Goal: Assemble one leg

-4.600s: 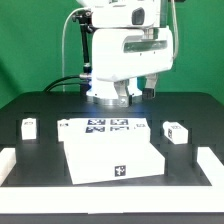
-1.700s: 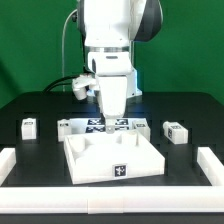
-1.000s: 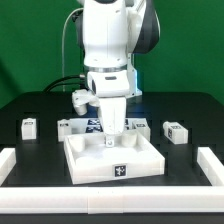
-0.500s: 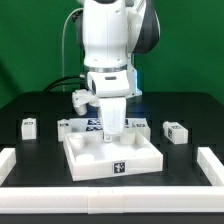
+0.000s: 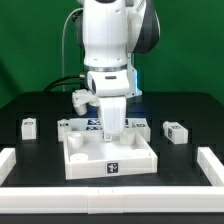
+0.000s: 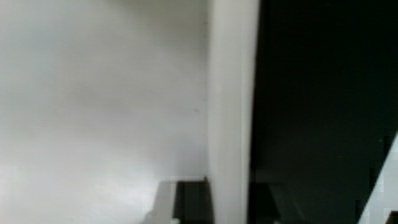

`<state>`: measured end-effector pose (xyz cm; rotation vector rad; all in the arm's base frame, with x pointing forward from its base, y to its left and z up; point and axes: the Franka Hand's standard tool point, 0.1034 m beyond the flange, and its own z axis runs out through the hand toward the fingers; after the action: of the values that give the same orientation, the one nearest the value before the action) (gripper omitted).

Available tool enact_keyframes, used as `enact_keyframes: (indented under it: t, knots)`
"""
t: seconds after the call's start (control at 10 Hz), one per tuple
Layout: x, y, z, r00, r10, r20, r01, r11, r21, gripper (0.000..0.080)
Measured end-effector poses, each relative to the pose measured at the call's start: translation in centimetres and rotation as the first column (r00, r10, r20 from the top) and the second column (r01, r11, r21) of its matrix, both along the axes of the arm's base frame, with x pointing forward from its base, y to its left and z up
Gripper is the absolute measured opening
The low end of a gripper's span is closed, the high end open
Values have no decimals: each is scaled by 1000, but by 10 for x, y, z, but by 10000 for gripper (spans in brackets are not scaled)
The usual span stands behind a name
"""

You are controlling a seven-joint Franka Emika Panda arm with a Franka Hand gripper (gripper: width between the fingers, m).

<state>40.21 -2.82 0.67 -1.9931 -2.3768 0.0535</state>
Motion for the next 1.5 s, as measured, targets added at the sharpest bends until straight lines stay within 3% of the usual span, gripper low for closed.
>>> enact_keyframes:
  t: [0.3, 0.7, 0.9, 1.2, 1.5]
  knots:
    - [1, 0, 0, 1000, 0, 0, 0, 1000, 0, 60]
    - [38, 2, 0, 997, -74, 22, 74, 997, -4, 60]
    - [39, 19, 0, 977, -210, 30, 210, 978, -5, 60]
    - [40, 53, 0, 977, -211, 24, 211, 978, 6, 60]
    - [59, 87, 0, 989, -147, 22, 146, 989, 32, 60]
